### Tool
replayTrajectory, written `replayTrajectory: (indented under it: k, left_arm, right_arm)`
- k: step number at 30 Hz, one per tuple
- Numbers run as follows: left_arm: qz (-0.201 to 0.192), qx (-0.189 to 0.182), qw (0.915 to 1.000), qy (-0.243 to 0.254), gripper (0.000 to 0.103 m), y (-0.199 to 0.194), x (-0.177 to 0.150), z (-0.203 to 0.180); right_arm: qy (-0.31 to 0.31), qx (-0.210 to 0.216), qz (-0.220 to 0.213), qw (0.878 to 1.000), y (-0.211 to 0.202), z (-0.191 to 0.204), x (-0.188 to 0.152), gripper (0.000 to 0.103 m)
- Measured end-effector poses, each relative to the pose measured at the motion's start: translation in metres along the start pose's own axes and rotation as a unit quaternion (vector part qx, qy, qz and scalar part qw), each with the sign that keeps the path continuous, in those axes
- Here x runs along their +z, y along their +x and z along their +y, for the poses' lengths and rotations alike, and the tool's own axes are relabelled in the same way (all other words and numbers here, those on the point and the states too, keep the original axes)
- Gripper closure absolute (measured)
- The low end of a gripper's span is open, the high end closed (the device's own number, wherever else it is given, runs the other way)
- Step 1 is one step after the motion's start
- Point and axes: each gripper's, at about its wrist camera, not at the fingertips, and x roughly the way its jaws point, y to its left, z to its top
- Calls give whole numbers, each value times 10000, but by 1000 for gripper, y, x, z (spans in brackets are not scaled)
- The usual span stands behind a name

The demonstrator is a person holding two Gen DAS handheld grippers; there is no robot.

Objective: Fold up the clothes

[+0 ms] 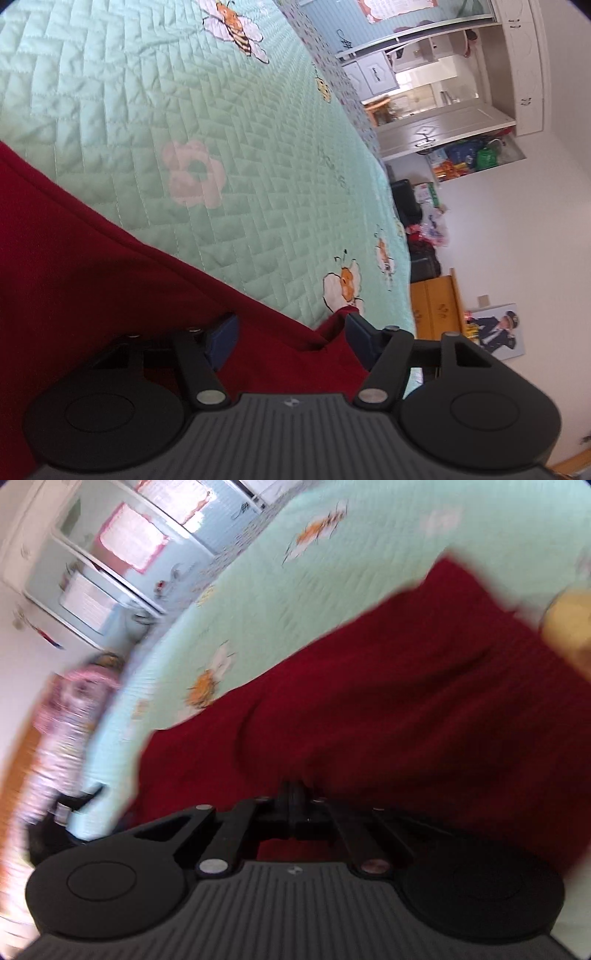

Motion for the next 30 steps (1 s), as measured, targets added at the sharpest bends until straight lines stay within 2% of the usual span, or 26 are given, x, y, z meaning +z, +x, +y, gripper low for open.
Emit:
replayTrajectory:
  k: [1, 3, 5, 7, 8, 9, 10, 11, 12, 13, 17, 18, 20, 22, 23, 24, 25, 26, 27, 30]
  left_arm:
    - [-78, 106, 9999, 37, 34, -2, -1, -5]
    - [-237, 151, 9994, 188, 28, -4, -6, -23]
    - [-179, -240, 9988, 391, 24, 1, -15, -45]
    - [160, -650, 9955, 666, 21, 16, -27, -67]
    - [356, -692, 9935, 830, 21, 28, -29, -75]
    - [488, -571, 9929, 919, 21, 41, -30, -79]
    - [560, -349, 9938, 899, 21, 53, -29, -77]
    - [601, -122, 9947, 831, 21, 62, -25, -71]
    - [627, 12, 9952, 753, 22, 68, -22, -65]
    - [652, 56, 9957, 664, 28, 70, -19, -57]
    - [688, 86, 9955, 642, 29, 68, -15, -52]
    - [691, 87, 9957, 618, 28, 65, -16, -52]
    - [668, 37, 9965, 496, 26, 59, -17, -54]
    - [530, -31, 9980, 353, 26, 51, -16, -63]
    - [423, -63, 9985, 350, 26, 41, -17, -65]
    - [315, -89, 9987, 381, 25, 28, -16, -66]
    - [207, -115, 9989, 412, 25, 16, -16, -66]
    - [83, -107, 9989, 444, 24, 2, -15, -67]
    - [-83, -52, 9988, 478, 24, -16, -14, -66]
    - [-771, 304, 9958, 378, 21, -80, -9, -42]
  right_arm:
    - [-130, 12, -39, 9999, -4, 5, 1, 95]
    - [-388, 35, -116, 9992, -13, 15, 4, 89]
    - [-377, 598, 36, 9975, -12, 24, 6, 82]
    - [-297, 1142, 304, 9926, 0, 29, 1, 71]
    - [-248, 1343, 454, 9896, 8, 29, -4, 69]
    - [-233, 1155, 645, 9909, 16, 24, -10, 69]
    - [-226, 861, 846, 9924, 24, 16, -17, 99]
    - [-214, 661, 838, 9941, 22, 6, -22, 103]
    - [-65, 693, 774, 9946, 13, -6, -25, 103]
    - [89, 667, 718, 9951, 3, -16, -25, 103]
    - [642, 501, 566, 9951, -26, -43, -21, 103]
    - [755, 507, 510, 9945, -30, -45, -19, 100]
    - [572, 632, 279, 9960, -35, -31, -16, 87]
    - [462, 969, 108, 9942, -33, -20, -15, 69]
    - [509, 939, 164, 9941, -27, -23, -17, 67]
    - [582, 852, 257, 9943, -20, -27, -19, 69]
    - [642, 673, 265, 9953, -15, -33, -22, 102]
    - [697, 468, 250, 9962, -11, -41, -25, 103]
    - [826, 495, 201, 9951, -10, -45, -25, 103]
    - [722, 336, 159, 9967, -6, -28, -21, 100]
